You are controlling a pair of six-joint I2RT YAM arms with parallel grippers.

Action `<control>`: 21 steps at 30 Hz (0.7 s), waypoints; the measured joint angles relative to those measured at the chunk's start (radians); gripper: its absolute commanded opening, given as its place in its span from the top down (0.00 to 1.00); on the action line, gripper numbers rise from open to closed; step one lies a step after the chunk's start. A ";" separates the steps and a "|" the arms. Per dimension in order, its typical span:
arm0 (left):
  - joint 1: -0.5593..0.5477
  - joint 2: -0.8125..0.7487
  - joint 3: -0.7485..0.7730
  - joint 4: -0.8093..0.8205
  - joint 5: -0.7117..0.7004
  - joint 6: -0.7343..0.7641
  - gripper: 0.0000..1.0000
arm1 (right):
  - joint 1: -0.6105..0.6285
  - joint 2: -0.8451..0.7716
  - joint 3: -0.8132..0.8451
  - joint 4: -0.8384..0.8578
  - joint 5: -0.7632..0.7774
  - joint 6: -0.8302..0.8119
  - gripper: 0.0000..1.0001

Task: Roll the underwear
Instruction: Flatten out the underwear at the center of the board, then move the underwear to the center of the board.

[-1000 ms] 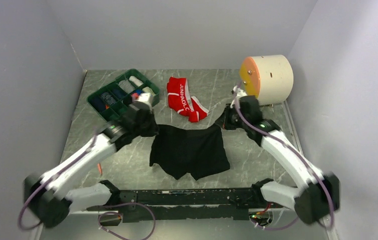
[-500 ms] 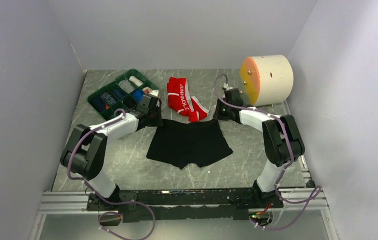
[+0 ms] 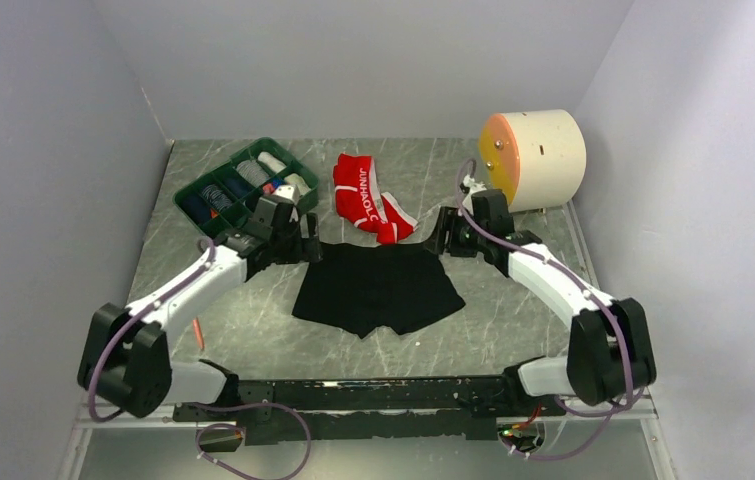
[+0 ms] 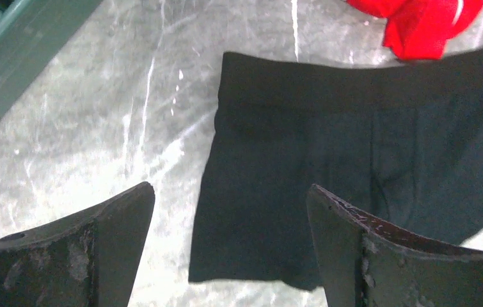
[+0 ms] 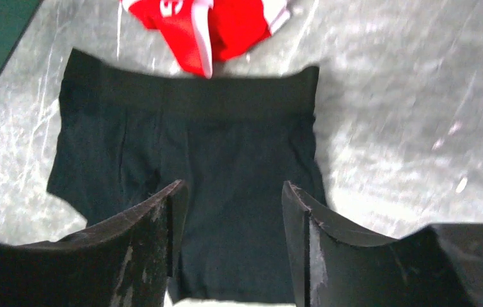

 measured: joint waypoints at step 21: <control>-0.031 -0.147 -0.274 0.216 0.451 -0.137 0.13 | 0.000 -0.066 -0.340 0.001 -0.142 0.178 0.58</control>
